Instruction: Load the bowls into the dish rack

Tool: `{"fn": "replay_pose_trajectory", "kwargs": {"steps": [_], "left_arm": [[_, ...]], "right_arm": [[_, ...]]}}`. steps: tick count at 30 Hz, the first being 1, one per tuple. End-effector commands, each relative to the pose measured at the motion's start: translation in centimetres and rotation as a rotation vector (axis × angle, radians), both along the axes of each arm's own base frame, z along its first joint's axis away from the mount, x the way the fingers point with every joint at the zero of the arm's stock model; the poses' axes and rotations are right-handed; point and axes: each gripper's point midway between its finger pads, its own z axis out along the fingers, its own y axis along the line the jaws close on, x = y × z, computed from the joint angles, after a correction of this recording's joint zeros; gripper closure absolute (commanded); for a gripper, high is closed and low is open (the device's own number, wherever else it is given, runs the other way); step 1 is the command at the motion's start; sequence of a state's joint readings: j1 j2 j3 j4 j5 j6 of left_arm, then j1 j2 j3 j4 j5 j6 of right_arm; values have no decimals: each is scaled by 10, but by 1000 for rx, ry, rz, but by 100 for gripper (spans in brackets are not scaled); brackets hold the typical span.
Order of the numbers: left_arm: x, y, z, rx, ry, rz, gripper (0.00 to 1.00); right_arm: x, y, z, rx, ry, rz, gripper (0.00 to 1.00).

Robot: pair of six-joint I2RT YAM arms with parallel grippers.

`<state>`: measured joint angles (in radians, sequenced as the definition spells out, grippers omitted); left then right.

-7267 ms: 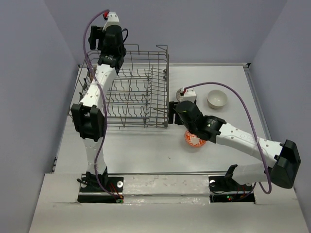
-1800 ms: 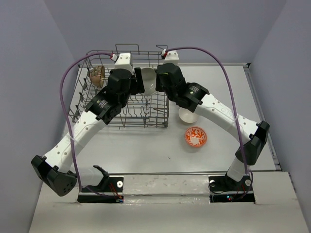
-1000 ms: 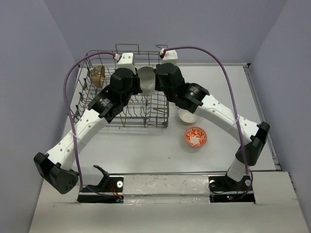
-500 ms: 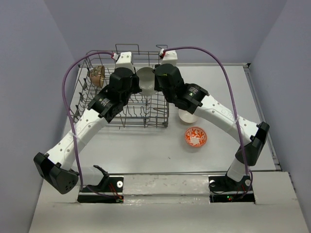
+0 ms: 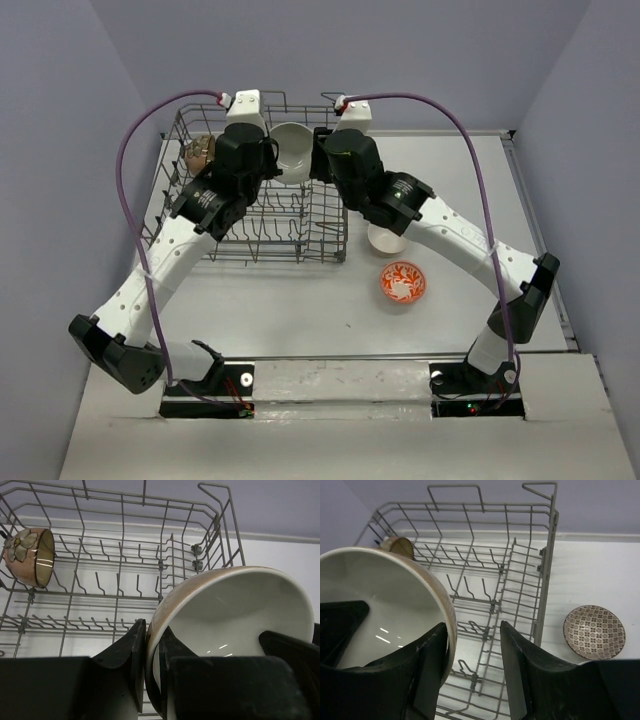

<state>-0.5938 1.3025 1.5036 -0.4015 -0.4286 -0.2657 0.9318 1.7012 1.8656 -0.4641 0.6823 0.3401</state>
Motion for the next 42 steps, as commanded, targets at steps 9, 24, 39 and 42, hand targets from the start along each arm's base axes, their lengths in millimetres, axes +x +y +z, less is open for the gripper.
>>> {"fn": "replay_pose_trajectory", "kwargs": {"steps": [9,24,39,42], "left_arm": [[88,88,135,-114,-305,291,100],[187,165,76,257,-252,726,100],[172,174,42,637,-129,1010,100],[175,170,30,673,-106,1009,100]], "right_arm": [[-28,-59,16,52,-41,-130,47],[-30,-45,-48,-4,86,-104,45],[-30,-24,-75,-29,146,-33,44],[-32,-28,-78,-32,147,-36,44]]}}
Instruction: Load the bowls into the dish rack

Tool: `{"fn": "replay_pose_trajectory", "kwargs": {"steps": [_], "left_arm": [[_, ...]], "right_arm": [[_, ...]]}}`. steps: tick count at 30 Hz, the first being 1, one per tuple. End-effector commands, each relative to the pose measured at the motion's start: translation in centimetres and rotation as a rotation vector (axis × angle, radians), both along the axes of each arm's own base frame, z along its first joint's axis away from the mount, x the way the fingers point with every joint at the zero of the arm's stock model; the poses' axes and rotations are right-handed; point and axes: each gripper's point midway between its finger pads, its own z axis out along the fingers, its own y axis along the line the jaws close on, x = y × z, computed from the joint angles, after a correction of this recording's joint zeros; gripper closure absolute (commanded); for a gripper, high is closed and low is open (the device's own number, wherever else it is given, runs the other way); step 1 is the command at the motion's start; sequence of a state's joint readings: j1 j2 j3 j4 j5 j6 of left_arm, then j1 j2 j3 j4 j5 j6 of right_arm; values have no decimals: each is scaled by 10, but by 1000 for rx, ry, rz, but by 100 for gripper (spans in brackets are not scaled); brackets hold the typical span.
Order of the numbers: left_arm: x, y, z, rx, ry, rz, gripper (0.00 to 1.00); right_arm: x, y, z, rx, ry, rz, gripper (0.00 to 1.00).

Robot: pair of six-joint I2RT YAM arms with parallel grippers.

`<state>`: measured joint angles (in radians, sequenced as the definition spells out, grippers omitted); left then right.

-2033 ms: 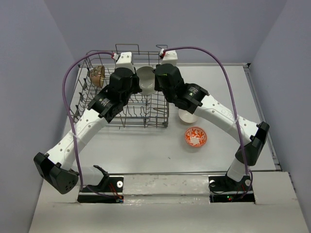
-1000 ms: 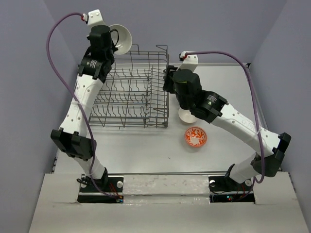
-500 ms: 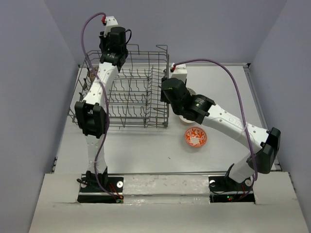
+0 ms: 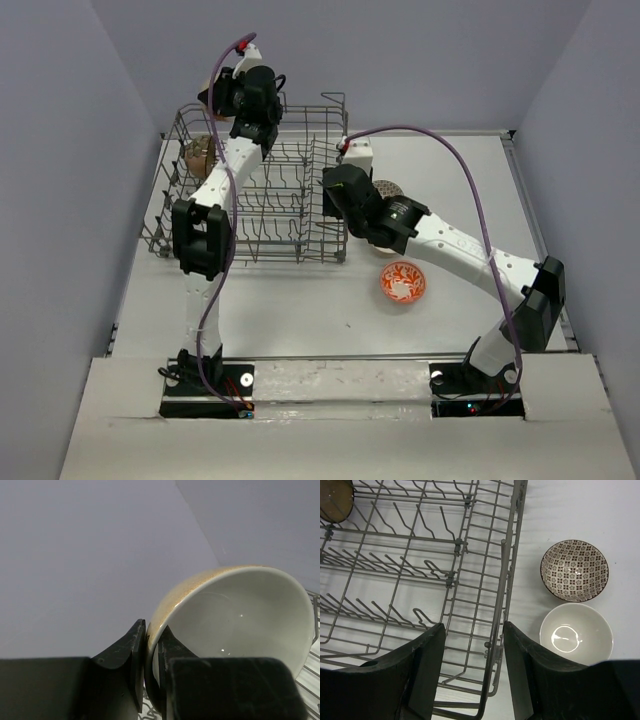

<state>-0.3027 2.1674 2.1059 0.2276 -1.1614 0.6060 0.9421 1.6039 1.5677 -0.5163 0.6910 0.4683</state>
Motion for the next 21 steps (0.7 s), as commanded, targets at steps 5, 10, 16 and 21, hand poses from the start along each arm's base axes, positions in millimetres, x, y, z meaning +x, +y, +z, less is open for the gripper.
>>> {"fn": "replay_pose_trajectory", "kwargs": {"steps": [5,10,16,21], "left_arm": [[-22,3,21,41,-77,120,100],[-24,5,7,83,-44,133,100],[-20,5,-12,129,23,141,100],[-15,4,-27,153,64,142,100]], "right_arm": [[-6,-3,12,65,-28,2,44],[-7,-3,10,67,-26,9,44],[-7,-1,5,64,-18,21,44],[-8,-2,5,68,-23,20,44]]}}
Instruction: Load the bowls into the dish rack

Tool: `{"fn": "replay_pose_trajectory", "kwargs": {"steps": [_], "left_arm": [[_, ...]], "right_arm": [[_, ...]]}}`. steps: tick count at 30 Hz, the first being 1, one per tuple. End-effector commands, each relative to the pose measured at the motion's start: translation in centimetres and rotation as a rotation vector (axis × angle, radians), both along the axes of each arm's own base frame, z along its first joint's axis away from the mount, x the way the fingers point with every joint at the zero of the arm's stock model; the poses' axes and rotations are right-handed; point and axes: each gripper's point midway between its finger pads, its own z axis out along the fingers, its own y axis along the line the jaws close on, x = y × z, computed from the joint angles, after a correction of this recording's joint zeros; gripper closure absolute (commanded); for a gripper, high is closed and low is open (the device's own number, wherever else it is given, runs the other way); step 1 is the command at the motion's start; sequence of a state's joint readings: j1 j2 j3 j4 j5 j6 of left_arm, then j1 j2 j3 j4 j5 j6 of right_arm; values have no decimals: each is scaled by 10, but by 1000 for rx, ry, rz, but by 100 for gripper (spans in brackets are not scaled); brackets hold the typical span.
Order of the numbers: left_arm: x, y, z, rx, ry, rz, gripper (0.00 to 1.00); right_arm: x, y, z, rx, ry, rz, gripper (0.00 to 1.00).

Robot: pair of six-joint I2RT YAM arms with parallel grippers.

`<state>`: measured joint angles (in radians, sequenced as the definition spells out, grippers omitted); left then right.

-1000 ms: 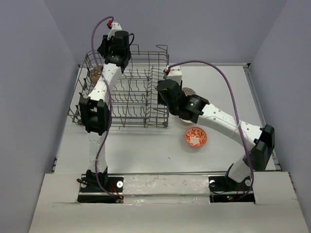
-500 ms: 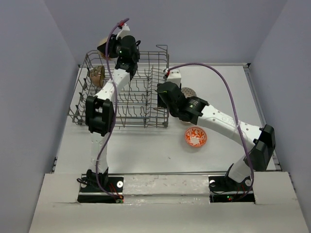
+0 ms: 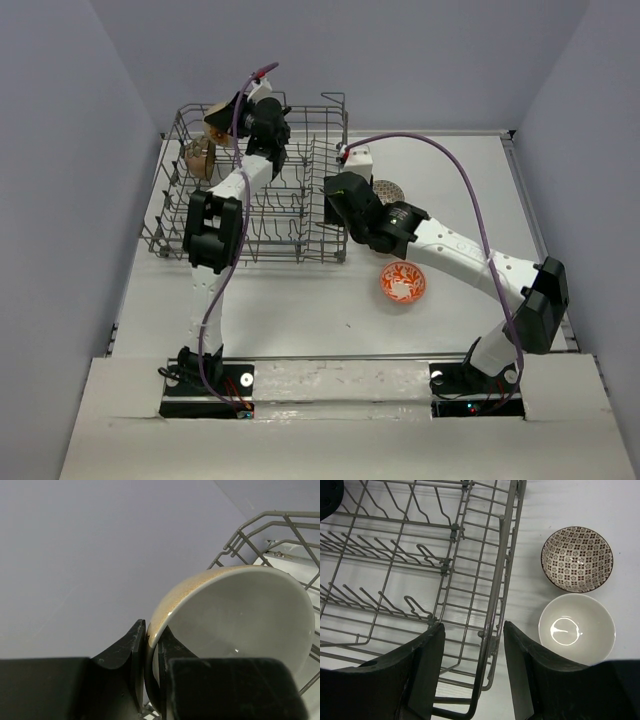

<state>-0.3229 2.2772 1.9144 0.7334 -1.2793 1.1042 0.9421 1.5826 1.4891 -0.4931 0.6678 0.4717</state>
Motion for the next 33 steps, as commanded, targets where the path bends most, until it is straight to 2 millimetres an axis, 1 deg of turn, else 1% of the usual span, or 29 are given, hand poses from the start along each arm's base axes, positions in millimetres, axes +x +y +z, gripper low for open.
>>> {"fn": "replay_pose_trajectory", "kwargs": {"steps": [1,4,14,33], "left_arm": [[-10,6,34,-42,-156,17,100],[-8,5,26,-27,-132,21,100],[-5,8,10,9,-84,22,100],[0,17,-12,53,-27,36,100]], "right_arm": [[-2,1,26,87,-53,2,44],[-2,0,27,87,-56,4,43],[-2,2,25,85,-57,15,43],[-2,5,21,81,-54,30,43]]}}
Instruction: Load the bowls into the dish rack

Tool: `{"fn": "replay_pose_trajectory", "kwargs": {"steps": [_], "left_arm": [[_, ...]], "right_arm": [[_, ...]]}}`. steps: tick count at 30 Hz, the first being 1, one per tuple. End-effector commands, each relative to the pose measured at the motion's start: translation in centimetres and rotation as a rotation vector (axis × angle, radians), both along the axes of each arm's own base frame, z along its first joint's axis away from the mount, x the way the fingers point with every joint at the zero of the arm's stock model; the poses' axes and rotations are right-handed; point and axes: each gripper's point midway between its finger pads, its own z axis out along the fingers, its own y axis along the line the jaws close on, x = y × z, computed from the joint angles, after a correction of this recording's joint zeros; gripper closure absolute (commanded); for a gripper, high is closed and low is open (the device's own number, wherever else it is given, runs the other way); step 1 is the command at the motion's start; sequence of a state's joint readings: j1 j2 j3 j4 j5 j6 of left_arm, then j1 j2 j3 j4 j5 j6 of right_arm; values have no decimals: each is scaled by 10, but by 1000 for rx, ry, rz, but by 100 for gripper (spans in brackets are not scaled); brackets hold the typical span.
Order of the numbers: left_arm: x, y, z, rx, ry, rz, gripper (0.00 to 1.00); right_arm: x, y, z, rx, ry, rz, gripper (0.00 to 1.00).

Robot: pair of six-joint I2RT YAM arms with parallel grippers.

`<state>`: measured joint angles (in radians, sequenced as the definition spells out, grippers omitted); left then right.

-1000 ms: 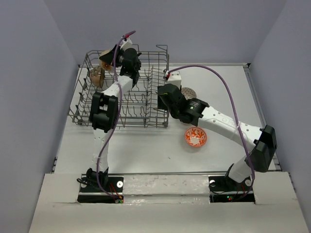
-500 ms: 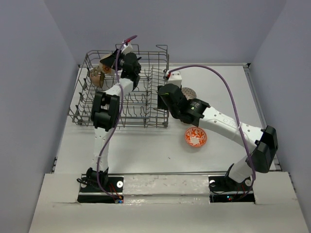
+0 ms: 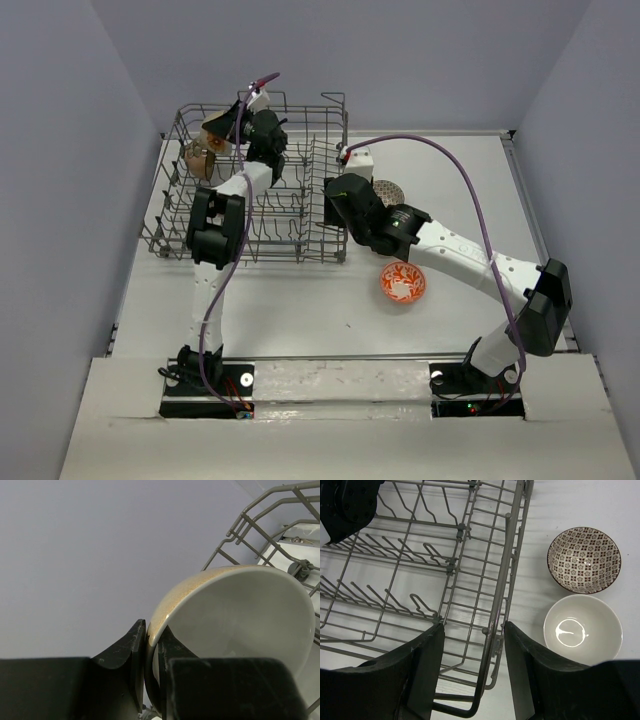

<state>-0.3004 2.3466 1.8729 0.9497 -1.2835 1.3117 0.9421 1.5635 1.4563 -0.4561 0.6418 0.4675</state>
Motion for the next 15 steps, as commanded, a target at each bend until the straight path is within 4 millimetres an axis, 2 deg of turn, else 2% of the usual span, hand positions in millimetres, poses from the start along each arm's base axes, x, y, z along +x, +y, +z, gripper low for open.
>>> {"fn": "replay_pose_trajectory", "kwargs": {"steps": [1,9,15], "left_arm": [[-1,4,11,-15,-99,-9,100],[0,7,-5,0,-72,-5,100],[0,11,-8,22,-65,-4,100]], "right_arm": [[1,3,21,57,-50,6,43],[1,4,22,57,-52,10,43],[2,5,20,50,-51,14,43]]}}
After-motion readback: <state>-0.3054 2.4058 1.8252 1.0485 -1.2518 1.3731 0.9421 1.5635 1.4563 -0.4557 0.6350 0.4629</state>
